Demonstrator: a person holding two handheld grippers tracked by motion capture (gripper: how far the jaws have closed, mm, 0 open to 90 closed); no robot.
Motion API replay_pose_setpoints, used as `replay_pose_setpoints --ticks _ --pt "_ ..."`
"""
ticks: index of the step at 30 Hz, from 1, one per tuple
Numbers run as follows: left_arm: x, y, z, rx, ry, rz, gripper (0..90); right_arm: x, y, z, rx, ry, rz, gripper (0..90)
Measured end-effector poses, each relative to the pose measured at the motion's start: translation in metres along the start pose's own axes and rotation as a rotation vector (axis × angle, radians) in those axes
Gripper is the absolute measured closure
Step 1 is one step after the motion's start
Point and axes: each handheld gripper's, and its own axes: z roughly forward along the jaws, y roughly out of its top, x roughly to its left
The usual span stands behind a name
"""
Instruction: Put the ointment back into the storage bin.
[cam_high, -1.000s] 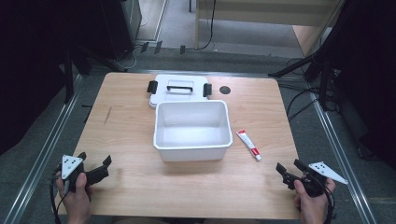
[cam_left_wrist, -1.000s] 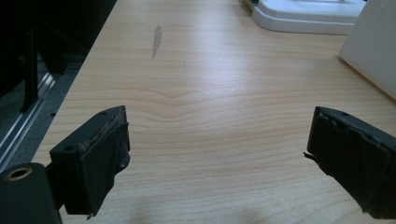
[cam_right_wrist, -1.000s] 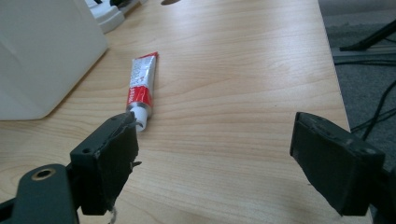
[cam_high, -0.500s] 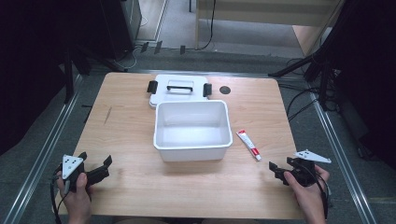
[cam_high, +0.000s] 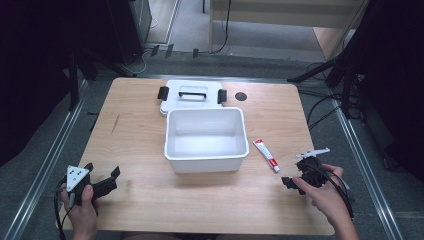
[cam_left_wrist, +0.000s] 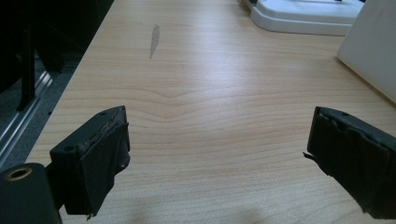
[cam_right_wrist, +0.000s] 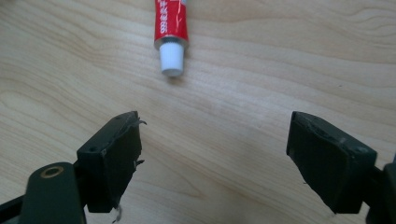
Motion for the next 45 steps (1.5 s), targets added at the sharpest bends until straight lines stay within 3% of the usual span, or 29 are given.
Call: replay_pose_setpoints --ticks 14,26,32,34,45 --pt "0.0 0.0 0.0 0.0 -0.003 0.0 6.7 0.013 0.03 0.01 0.191 -0.008 -0.066 16.2" --pt "0.0 0.001 0.001 0.004 -0.005 -0.002 6.7 0.018 0.055 0.016 0.359 -0.057 -0.098 18.2" --pt "0.0 0.001 0.001 0.006 -0.008 -0.005 6.8 0.021 0.066 0.022 0.381 -0.044 -0.103 24.0" --pt "0.0 0.001 0.001 0.006 -0.008 -0.005 6.7 0.022 0.07 0.025 0.388 -0.043 -0.08 25.2" --pt "0.0 0.001 0.002 0.007 -0.011 -0.008 6.7 0.022 0.091 0.037 0.375 -0.029 -0.054 32.9"
